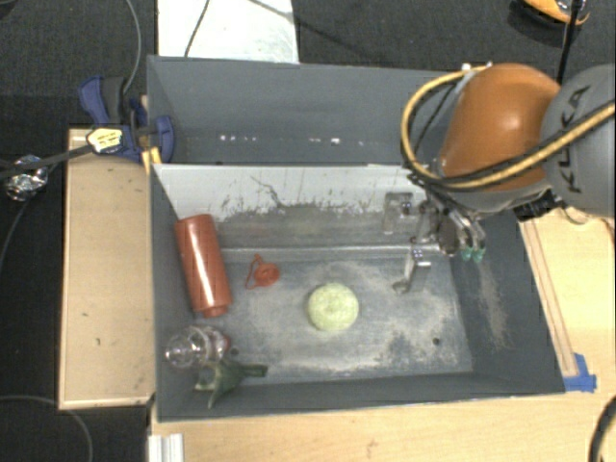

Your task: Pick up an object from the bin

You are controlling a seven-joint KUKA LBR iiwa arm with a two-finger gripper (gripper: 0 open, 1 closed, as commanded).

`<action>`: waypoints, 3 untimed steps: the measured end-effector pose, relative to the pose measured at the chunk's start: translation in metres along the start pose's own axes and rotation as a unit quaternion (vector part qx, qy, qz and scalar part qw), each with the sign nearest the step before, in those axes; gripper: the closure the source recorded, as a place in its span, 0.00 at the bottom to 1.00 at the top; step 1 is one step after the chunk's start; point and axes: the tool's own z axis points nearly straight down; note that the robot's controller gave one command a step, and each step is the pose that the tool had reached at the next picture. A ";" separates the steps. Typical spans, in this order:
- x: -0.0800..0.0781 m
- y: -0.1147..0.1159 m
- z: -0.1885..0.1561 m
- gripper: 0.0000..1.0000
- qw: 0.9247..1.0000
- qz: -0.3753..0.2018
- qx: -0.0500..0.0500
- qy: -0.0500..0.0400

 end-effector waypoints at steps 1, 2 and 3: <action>0.003 0.005 0.024 0.00 1.000 -0.007 -0.001 0.002; 0.010 0.002 0.011 0.00 1.000 -0.023 -0.001 0.009; 0.002 0.023 0.007 0.00 0.992 -0.127 0.001 -0.005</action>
Offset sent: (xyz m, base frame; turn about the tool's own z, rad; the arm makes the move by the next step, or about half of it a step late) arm -0.0112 -0.0055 0.0587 -0.2836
